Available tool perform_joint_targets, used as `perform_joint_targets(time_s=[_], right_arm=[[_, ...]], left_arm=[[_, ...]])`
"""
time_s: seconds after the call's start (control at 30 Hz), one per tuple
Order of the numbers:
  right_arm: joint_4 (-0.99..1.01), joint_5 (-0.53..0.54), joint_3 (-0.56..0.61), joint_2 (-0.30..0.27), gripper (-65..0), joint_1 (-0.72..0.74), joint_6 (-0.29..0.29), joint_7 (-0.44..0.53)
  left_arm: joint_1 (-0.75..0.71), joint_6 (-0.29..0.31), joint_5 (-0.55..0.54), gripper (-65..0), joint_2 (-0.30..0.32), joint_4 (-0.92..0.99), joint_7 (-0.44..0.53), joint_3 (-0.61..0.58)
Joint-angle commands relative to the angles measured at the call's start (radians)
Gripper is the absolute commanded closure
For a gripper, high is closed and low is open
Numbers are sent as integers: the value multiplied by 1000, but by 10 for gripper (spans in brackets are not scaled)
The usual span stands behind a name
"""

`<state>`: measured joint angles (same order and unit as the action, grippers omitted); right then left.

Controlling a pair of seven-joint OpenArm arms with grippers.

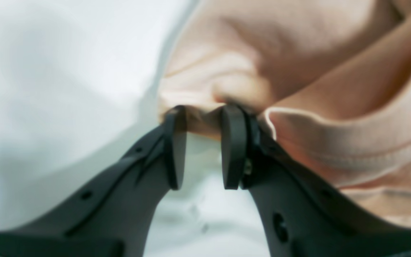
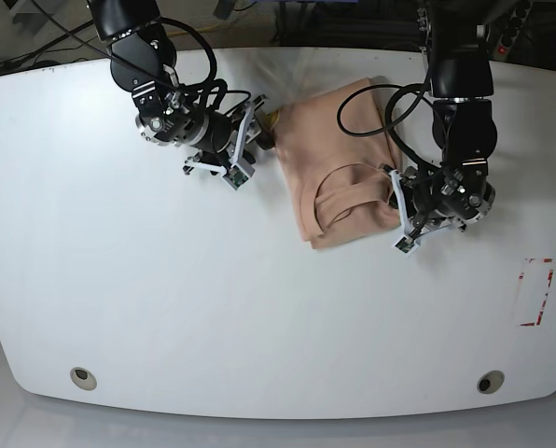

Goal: Fold the T-shirt properly
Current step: 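Move the right gripper to the collar edge of the bundle and grasp it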

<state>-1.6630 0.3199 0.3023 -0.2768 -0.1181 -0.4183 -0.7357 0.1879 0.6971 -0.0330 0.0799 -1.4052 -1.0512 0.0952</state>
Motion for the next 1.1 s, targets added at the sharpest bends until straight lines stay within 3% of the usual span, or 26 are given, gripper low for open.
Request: perform_joint_targets(time_s=[0.0,0.3,0.4,0.6,0.77,0.97,1.07], right_arm=[[-52,20,-2,1,-250,-10,-3,20],[-111,22,-1,50,-252,-50,-4,-14],[-145,22,-4,49,-252,-45,-4,-40],[-167,22,-7,18,-254,44,-4,-72],[-159,22,-7,23,-257,153,-6,-137],[-49,52,-7,50,-382,275,-73,-155],[30,109,-7,58,-415,324,-106,-155]], left_arm=[[26,1,-5,-158,-16,-9,-5,-2],[12,1,-5,-158,-9,-217,-14,2],[-28,1,-5,-158,39,-308,-33,2],[-133,1,-5,-160,113,-432,-34,4],[-252,1,-6,-160,128,-504,-34,4],[-380,1,-6,-158,123,-546,-31,4],[-417,1,-6,-158,122,-546,-28,4]])
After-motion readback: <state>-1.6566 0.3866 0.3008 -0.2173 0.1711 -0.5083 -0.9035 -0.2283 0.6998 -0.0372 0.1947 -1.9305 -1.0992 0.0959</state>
